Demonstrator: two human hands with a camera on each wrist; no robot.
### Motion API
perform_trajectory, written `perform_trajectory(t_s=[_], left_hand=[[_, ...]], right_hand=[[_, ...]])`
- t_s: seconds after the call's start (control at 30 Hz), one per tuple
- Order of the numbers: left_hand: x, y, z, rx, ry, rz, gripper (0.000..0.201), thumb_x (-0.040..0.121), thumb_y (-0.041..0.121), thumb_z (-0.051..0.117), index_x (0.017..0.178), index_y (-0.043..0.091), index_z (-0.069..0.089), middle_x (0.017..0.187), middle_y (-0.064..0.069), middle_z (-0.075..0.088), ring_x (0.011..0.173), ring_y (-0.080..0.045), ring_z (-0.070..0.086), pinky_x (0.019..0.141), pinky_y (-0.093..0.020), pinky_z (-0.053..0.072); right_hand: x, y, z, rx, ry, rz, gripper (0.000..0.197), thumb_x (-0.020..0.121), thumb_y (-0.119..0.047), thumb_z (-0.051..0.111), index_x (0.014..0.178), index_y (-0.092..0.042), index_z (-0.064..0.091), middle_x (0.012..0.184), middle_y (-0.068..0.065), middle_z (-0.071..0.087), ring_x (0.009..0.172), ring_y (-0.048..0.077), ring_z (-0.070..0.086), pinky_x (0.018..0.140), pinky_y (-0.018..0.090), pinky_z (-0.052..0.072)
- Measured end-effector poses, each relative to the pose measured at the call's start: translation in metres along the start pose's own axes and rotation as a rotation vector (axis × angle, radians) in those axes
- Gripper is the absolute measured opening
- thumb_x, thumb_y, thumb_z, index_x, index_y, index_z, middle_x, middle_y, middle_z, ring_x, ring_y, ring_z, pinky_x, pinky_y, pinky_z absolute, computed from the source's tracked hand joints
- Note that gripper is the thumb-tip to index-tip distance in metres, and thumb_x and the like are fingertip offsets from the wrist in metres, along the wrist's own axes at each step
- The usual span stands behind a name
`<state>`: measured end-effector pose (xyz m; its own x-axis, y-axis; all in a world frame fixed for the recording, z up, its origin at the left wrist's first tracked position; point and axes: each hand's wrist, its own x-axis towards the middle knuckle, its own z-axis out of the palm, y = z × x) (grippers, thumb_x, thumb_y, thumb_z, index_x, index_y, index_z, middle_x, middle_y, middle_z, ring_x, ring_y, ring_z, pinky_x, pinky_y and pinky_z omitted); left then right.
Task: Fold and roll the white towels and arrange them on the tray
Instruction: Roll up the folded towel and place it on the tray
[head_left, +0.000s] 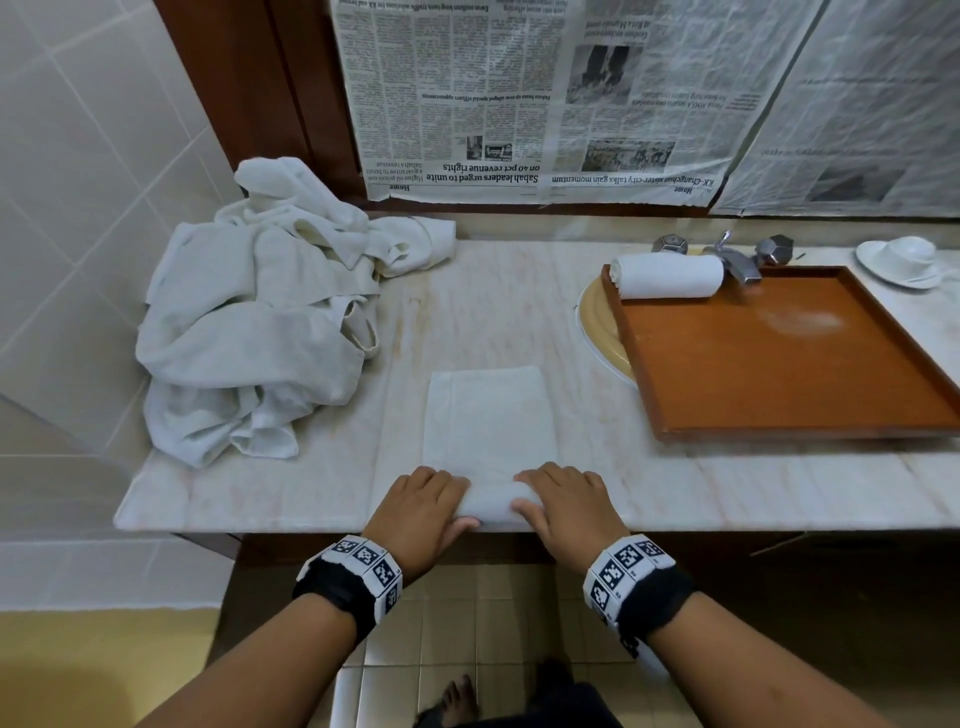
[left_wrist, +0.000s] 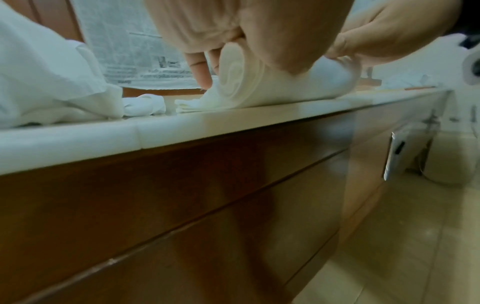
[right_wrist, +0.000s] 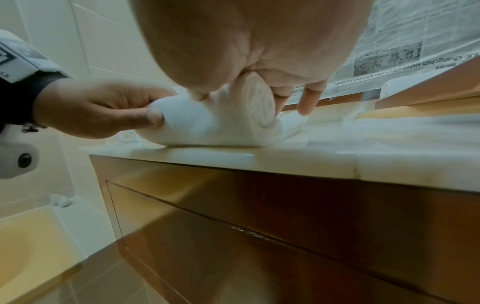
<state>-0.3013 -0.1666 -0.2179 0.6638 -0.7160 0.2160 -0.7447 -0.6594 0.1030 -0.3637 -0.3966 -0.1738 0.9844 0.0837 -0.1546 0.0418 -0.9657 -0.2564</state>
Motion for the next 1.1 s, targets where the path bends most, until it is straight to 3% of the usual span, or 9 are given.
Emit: perform_trajectory(t_s=[0.13,0.23,0.4,0.5,0.6,0.73,0.87,1.03,1.1], left_hand=[[0.009,0.001,-0.005,-0.125,-0.036,-0.117,0.059,0.098,0.062,0.024,0.097,0.02,0.065,0.083,0.001,0.059,0.071,-0.022,0.057,0.059,-0.032,0.046],[0.019,0.001,-0.012,-0.242,-0.099,-0.239,0.067,0.095,0.064,0.018,0.097,0.018,0.067,0.086,-0.004,0.058,0.077,-0.026,0.057,0.069,-0.035,0.043],[0.034,-0.003,-0.019,-0.424,-0.227,-0.444,0.046,0.106,0.037,0.032,0.096,0.011,0.067,0.093,-0.009,0.066,0.092,-0.027,0.061,0.08,-0.031,0.041],[0.037,-0.002,-0.021,-0.413,-0.249,-0.5,0.043,0.106,0.037,0.032,0.095,0.012,0.066,0.097,-0.009,0.069,0.093,-0.027,0.062,0.08,-0.032,0.042],[0.032,0.005,-0.027,-0.224,-0.11,-0.341,0.037,0.101,0.043,0.037,0.103,0.014,0.061,0.099,-0.006,0.063,0.086,-0.027,0.06,0.075,-0.035,0.045],[0.008,0.015,-0.006,0.107,-0.13,0.007,0.076,0.073,0.067,0.064,0.121,0.01,0.052,0.105,-0.01,0.063,0.085,-0.027,0.06,0.071,-0.039,0.053],[0.014,0.006,-0.005,0.036,-0.204,-0.095,0.072,0.067,0.063,0.077,0.11,0.01,0.056,0.092,-0.009,0.062,0.07,-0.025,0.06,0.054,-0.034,0.047],[0.032,-0.012,-0.021,-0.255,-0.439,-0.155,0.062,0.083,0.065,0.059,0.119,0.016,0.048,0.114,-0.005,0.057,0.098,-0.023,0.058,0.081,-0.035,0.046],[0.036,-0.01,-0.028,-0.261,-0.517,-0.164,0.06,0.085,0.066,0.058,0.118,0.018,0.047,0.115,-0.004,0.058,0.099,-0.022,0.058,0.084,-0.036,0.046]], right_hand=[[-0.001,-0.014,0.003,-0.103,0.077,0.043,0.041,0.105,-0.04,0.03,0.142,-0.027,0.041,0.129,-0.003,0.057,0.115,0.021,0.054,0.105,0.042,0.032],[-0.011,-0.025,0.015,-0.165,0.088,0.049,0.048,0.091,-0.038,0.05,0.136,-0.021,0.048,0.119,0.002,0.059,0.107,0.025,0.058,0.1,0.047,0.041],[-0.013,-0.028,0.013,-0.234,-0.061,0.077,0.062,0.082,-0.024,0.066,0.136,-0.023,0.036,0.126,0.003,0.048,0.113,0.025,0.048,0.101,0.04,0.036],[0.003,-0.028,0.002,-0.2,-0.117,0.115,0.058,0.08,-0.026,0.067,0.131,-0.025,0.04,0.122,0.0,0.051,0.112,0.024,0.051,0.101,0.039,0.035],[0.02,-0.027,-0.009,-0.179,-0.203,0.134,0.047,0.081,-0.037,0.063,0.123,-0.027,0.045,0.114,-0.002,0.058,0.106,0.023,0.057,0.099,0.04,0.035],[0.037,-0.025,-0.022,-0.17,-0.318,0.127,0.048,0.082,-0.062,0.056,0.114,-0.028,0.051,0.1,-0.007,0.061,0.095,0.018,0.06,0.095,0.04,0.036],[0.031,-0.033,-0.018,-0.309,-0.271,0.126,0.048,0.081,-0.042,0.061,0.124,-0.025,0.047,0.115,-0.001,0.057,0.106,0.022,0.054,0.098,0.039,0.032],[0.0,-0.05,0.0,-0.399,-0.133,0.149,0.059,0.092,-0.019,0.056,0.144,-0.017,0.027,0.15,0.015,0.024,0.145,0.039,0.017,0.116,0.054,0.012],[0.0,-0.046,0.001,-0.344,-0.113,0.149,0.051,0.093,-0.015,0.054,0.139,-0.018,0.034,0.144,0.012,0.034,0.138,0.035,0.03,0.115,0.05,0.019]])
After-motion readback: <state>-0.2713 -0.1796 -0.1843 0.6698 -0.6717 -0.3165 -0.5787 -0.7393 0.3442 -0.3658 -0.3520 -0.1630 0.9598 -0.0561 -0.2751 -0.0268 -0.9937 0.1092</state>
